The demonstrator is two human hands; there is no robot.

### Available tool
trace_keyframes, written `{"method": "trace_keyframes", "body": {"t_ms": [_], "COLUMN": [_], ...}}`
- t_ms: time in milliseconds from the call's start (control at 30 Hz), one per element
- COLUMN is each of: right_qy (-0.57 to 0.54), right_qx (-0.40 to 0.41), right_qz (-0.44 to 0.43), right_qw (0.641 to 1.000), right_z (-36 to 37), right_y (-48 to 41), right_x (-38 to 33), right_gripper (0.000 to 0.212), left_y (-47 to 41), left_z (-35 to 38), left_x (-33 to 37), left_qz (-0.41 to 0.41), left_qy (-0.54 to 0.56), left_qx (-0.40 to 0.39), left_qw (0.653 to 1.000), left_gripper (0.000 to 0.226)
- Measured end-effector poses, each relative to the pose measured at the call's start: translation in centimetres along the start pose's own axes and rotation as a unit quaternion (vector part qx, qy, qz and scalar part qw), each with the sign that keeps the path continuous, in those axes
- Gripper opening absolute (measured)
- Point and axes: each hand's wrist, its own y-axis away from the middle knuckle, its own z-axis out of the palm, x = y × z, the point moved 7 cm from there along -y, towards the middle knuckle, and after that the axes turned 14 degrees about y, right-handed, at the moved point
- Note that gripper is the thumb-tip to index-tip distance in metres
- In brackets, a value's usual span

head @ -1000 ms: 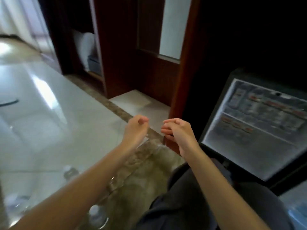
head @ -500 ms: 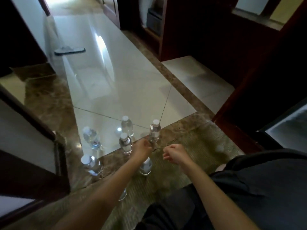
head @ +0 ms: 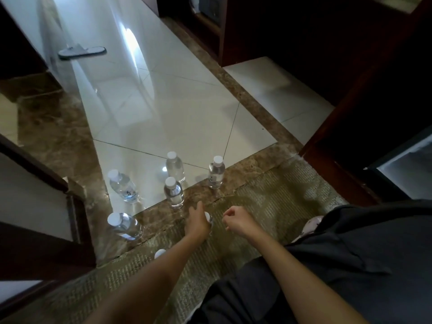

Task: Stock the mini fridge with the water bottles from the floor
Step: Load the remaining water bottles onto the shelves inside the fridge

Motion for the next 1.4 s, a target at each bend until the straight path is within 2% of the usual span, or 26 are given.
{"method": "trace_keyframes", "body": {"t_ms": [167, 333, 433, 567, 633, 700, 733, 900, 1067, 1133, 1233, 1400], "right_qy": [0.043, 0.076, 0.069, 0.019, -0.037, -0.122, -0.149, -0.191, -0.189, -0.197, -0.241, -0.247], "right_qx": [0.018, 0.051, 0.062, 0.076, 0.135, 0.213, 0.228, 0.199, 0.264, 0.293, 0.344, 0.428], "right_qz": [0.008, 0.022, 0.003, -0.054, -0.073, -0.09, -0.097, -0.16, -0.091, -0.086, -0.073, -0.012], "right_qw": [0.999, 0.996, 0.996, 0.995, 0.987, 0.965, 0.957, 0.948, 0.941, 0.931, 0.905, 0.869], "right_z": [-0.3, -1.6, -2.4, -4.5, -7.7, -11.7, -13.6, -22.6, -30.6, -33.2, -36.2, -39.3], "right_y": [0.2, 0.5, 1.2, 1.7, 2.7, 4.1, 4.7, 8.4, 10.9, 11.4, 12.3, 12.7], "right_x": [0.5, 1.0, 0.9, -0.1, -0.5, -0.2, 0.1, 3.0, 10.2, 13.1, 17.7, 25.1], "right_gripper": [0.025, 0.023, 0.016, 0.03, 0.031, 0.014, 0.017, 0.033, 0.058, 0.054, 0.067, 0.06], "left_y": [-0.3, -0.1, 0.6, 2.5, 3.7, 4.9, 5.4, 7.9, 11.8, 13.2, 15.2, 17.1], "left_z": [-1.2, -3.1, -4.0, -5.0, -5.4, -5.5, -5.4, -2.4, 3.0, 5.5, 9.9, 17.7], "left_x": [0.8, 3.4, 7.4, 14.6, 18.7, 23.0, 25.0, 34.9, 43.9, 47.2, 51.1, 55.8], "left_qz": [0.008, 0.018, 0.065, 0.143, 0.181, 0.223, 0.24, 0.274, 0.312, 0.329, 0.341, 0.349], "left_qy": [0.049, 0.121, 0.13, 0.154, 0.151, 0.159, 0.166, 0.202, 0.184, 0.173, 0.144, 0.111], "left_qx": [0.051, 0.072, 0.056, 0.022, 0.007, -0.018, -0.04, -0.167, -0.263, -0.291, -0.334, -0.381], "left_qw": [0.997, 0.99, 0.988, 0.977, 0.972, 0.962, 0.956, 0.925, 0.894, 0.882, 0.867, 0.849], "left_gripper": [0.03, 0.023, 0.024, 0.024, 0.025, 0.025, 0.025, 0.027, 0.03, 0.03, 0.028, 0.024]}}
